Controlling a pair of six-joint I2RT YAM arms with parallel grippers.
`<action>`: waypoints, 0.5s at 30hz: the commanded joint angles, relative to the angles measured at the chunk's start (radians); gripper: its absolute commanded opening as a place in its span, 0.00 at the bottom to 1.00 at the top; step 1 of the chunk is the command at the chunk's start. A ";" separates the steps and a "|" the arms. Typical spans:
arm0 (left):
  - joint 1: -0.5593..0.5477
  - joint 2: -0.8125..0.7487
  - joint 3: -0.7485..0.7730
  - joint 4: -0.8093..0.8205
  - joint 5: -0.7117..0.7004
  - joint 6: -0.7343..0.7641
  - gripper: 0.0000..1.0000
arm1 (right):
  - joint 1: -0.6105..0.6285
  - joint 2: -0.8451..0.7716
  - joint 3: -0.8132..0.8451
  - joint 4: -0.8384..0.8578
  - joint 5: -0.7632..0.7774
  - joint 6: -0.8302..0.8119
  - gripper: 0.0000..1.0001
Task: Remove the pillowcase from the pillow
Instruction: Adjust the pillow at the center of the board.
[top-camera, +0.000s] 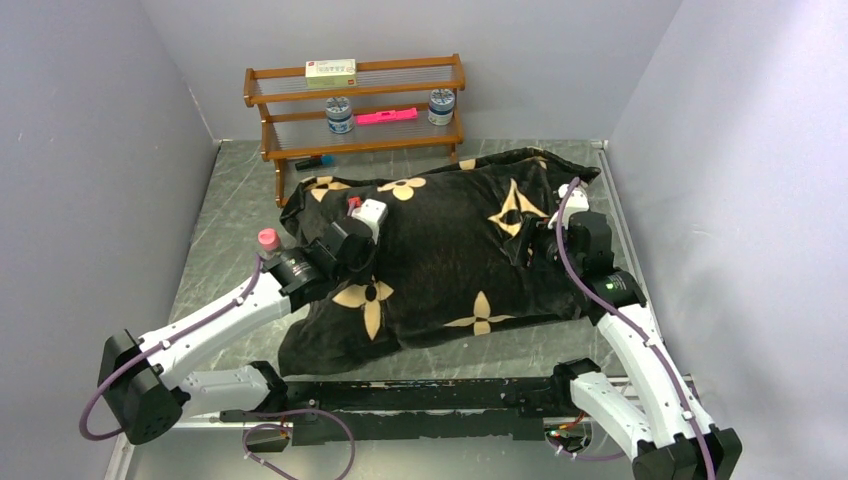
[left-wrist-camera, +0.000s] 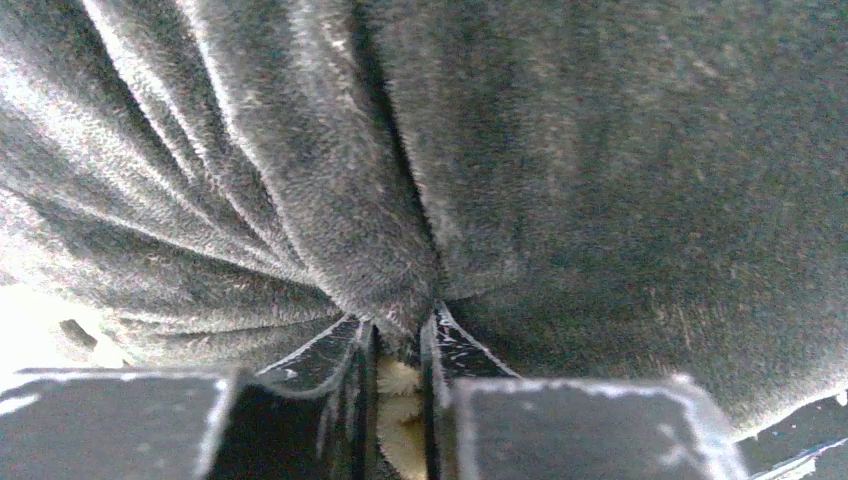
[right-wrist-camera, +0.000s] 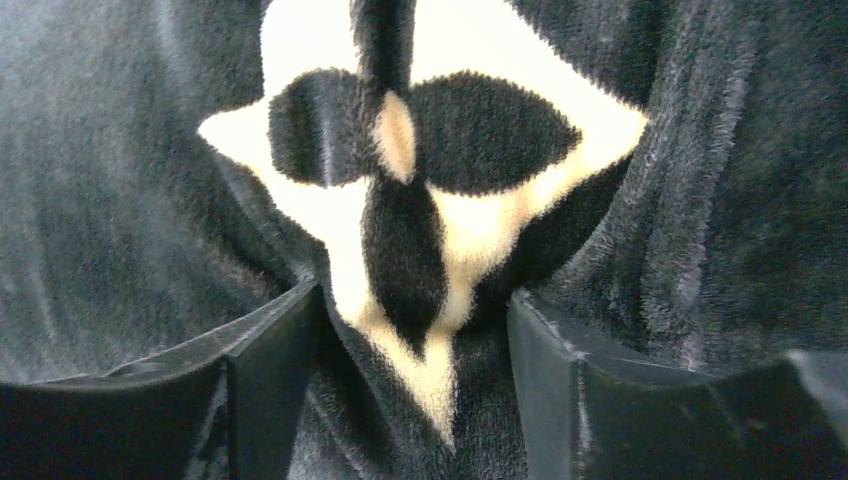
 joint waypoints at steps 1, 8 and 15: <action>-0.002 0.038 0.065 0.074 0.012 0.063 0.11 | 0.011 0.019 -0.029 -0.054 -0.156 0.003 0.63; -0.002 0.005 0.080 0.047 0.007 0.101 0.05 | 0.010 0.024 0.124 -0.081 -0.065 -0.070 0.81; -0.002 -0.099 -0.021 0.047 -0.002 0.029 0.05 | 0.010 0.174 0.307 -0.009 -0.078 -0.085 0.95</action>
